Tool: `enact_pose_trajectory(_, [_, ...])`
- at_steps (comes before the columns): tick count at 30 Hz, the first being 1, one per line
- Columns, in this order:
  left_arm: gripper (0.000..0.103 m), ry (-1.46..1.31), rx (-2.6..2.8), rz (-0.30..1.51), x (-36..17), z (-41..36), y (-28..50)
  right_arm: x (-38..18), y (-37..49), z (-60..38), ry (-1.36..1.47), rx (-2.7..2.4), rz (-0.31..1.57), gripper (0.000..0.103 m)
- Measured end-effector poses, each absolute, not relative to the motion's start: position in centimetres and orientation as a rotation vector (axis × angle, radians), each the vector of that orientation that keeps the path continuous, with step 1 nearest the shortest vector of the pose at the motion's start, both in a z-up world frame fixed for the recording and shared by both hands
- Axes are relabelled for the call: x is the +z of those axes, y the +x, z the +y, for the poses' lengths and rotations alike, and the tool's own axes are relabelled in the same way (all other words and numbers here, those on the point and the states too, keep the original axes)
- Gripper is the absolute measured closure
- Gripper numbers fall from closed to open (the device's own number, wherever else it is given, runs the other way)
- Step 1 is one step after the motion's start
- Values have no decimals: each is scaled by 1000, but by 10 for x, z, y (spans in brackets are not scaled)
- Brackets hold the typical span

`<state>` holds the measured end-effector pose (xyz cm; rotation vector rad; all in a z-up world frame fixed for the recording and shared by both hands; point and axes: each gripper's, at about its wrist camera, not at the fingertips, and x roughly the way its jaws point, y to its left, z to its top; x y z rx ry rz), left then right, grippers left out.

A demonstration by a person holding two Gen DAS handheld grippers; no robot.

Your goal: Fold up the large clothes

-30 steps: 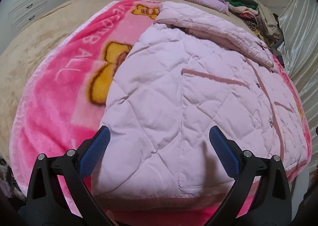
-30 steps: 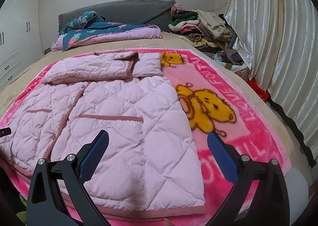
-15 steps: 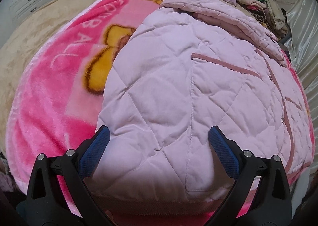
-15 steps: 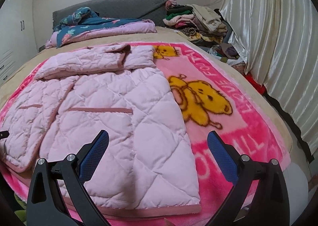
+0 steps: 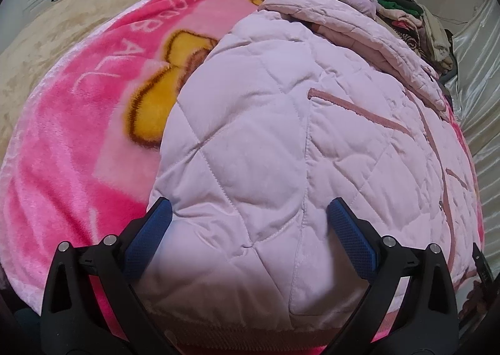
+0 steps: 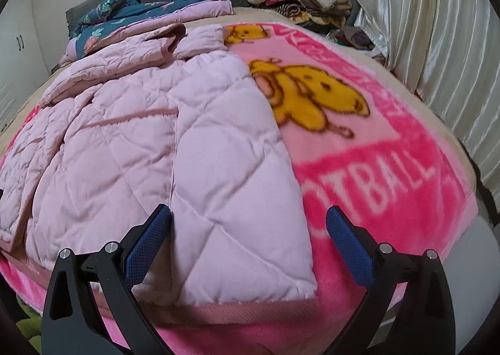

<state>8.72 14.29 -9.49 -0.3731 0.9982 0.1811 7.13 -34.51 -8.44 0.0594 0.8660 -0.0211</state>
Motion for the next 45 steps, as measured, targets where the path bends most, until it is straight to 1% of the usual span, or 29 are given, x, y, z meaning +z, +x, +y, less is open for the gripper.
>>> enact_pose_trajectory(4, [10, -325, 185, 991, -92, 135, 86, -91, 70, -356, 127, 15, 899, 4])
enact_pose_trajectory(9, [19, -303, 168, 971, -87, 130, 82, -99, 64, -363, 179, 49, 922, 5])
enact_pose_trajectory(11, [20, -303, 166, 970, -86, 129, 81, -100, 64, -361, 194, 90, 925, 18])
enact_pose_trajectory(12, [20, -299, 157, 972, -85, 126, 81, -100, 63, -360, 219, 136, 934, 36])
enact_pose_trajectory(14, [20, -289, 153, 971, -84, 121, 78, -95, 61, -353, 176, 147, 922, 47])
enact_pose_trajectory(15, [20, -292, 150, 970, -84, 120, 77, -91, 59, -347, 146, 165, 904, 61])
enact_pose_trajectory(16, [20, -300, 148, 967, -83, 120, 76, -87, 57, -344, 130, 171, 887, 72])
enact_pose_trajectory(18, [20, -307, 145, 964, -83, 120, 75, -74, 54, -337, 100, 184, 838, 81])
enact_pose_trajectory(19, [20, -313, 143, 960, -82, 120, 74, -68, 52, -335, 94, 189, 814, 83])
enact_pose_trajectory(20, [26, -317, 144, 953, -81, 120, 73, -60, 50, -333, 90, 195, 784, 84])
enact_pose_trajectory(21, [35, -320, 156, 944, -79, 121, 72, -54, 50, -333, 88, 199, 765, 84])
enact_pose_trajectory(22, [39, -326, 160, 938, -78, 122, 70, -46, 48, -333, 92, 202, 741, 84])
enact_pose_trajectory(24, [52, -348, 158, 927, -76, 127, 67, -36, 47, -335, 109, 211, 710, 84])
enact_pose_trajectory(25, [56, -358, 160, 921, -75, 129, 65, -31, 47, -337, 116, 214, 691, 84])
enact_pose_trajectory(26, [66, -364, 160, 915, -74, 131, 63, -27, 47, -338, 121, 216, 678, 84])
enact_pose_trajectory(27, [72, -371, 158, 911, -72, 133, 61, -23, 47, -339, 128, 219, 665, 84])
enact_pose_trajectory(28, [74, -378, 153, 908, -71, 135, 60, -19, 47, -340, 132, 221, 654, 84])
enact_pose_trajectory(31, [74, -402, 137, 916, -70, 143, 56, -8, 50, -339, 135, 225, 626, 84])
enact_pose_trajectory(33, [71, -410, 147, 945, -74, 150, 54, -2, 51, -339, 137, 230, 610, 84])
enact_pose_trajectory(37, [70, -422, 147, 971, -78, 158, 49, 4, 53, -338, 143, 230, 595, 84])
enact_pose_trajectory(40, [54, -390, 116, 1002, -82, 150, 53, 6, 53, -339, 162, 228, 583, 84])
enact_pose_trajectory(41, [41, -374, 96, 1014, -84, 145, 55, 8, 54, -340, 174, 227, 578, 84])
enact_pose_trajectory(42, [36, -342, 75, 1029, -84, 139, 58, 9, 54, -340, 185, 227, 572, 84])
enact_pose_trajectory(45, [34, -277, 90, 1048, -85, 130, 60, 13, 54, -341, 195, 230, 562, 84])
